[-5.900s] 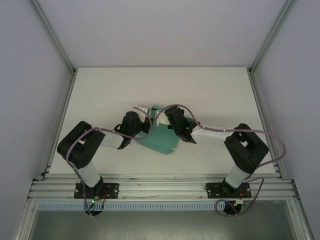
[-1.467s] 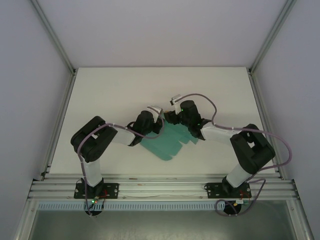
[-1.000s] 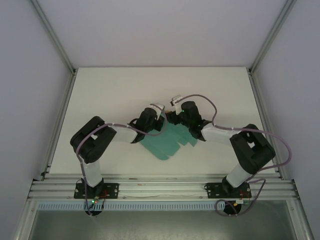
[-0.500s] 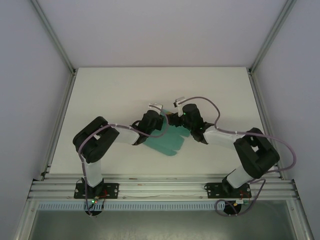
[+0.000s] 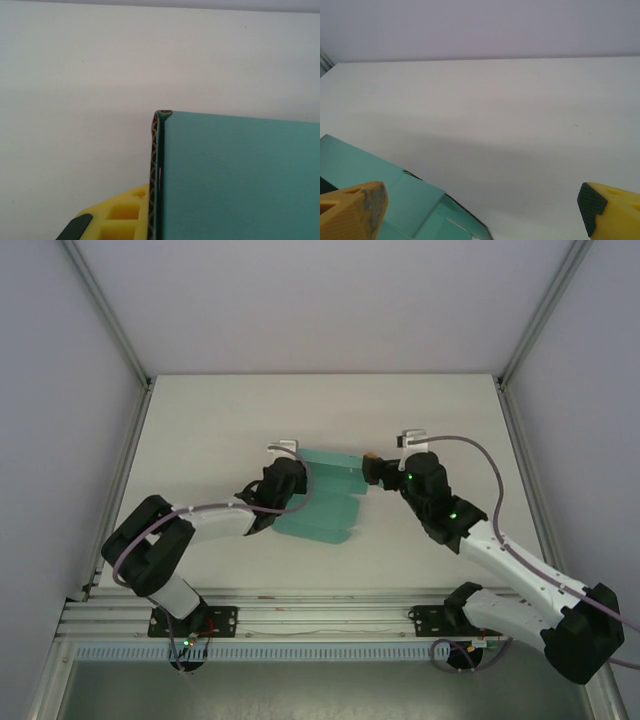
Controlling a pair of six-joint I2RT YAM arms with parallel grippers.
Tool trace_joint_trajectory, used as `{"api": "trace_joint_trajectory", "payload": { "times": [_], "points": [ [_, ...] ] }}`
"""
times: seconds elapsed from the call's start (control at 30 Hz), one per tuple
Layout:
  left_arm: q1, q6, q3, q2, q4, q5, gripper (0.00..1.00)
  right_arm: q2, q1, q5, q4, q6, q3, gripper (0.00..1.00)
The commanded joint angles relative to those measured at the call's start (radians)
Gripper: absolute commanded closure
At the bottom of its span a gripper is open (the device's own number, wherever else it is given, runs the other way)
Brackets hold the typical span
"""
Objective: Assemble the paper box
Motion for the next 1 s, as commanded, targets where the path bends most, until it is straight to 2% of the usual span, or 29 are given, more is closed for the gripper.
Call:
{"api": "trace_joint_trajectory", "payload": {
  "times": [0.0, 0.3, 0.5, 0.6, 0.67, 0.83, 0.97],
  "points": [
    [0.004, -0.046, -0.022, -0.042, -0.048, 0.006, 1.0, 0.011, -0.003, 0.035, -0.066, 0.064, -0.024, 0.03],
    [0.003, -0.047, -0.057, -0.111, -0.038, 0.09, 1.0, 0.149, -0.002, -0.031, 0.008, 0.086, -0.04, 0.07],
    [0.003, -0.069, -0.065, -0.131, -0.044, 0.094, 1.0, 0.175, -0.002, -0.148, 0.099, 0.055, -0.079, 0.09],
    [0.004, -0.097, -0.056, -0.13, -0.044, 0.111, 1.0, 0.207, -0.002, -0.289, 0.175, 0.074, -0.1, 0.12],
    [0.0, -0.105, -0.055, -0.13, -0.028, 0.131, 1.0, 0.251, -0.001, -0.341, 0.206, 0.092, -0.1, 0.13],
    [0.004, -0.109, -0.053, -0.126, -0.009, 0.173, 1.0, 0.348, 0.003, -0.303, 0.242, 0.114, -0.059, 0.15],
    [0.001, -0.113, -0.042, -0.11, -0.024, 0.186, 1.0, 0.369, 0.018, -0.272, 0.323, 0.118, -0.048, 0.16]
  ]
}}
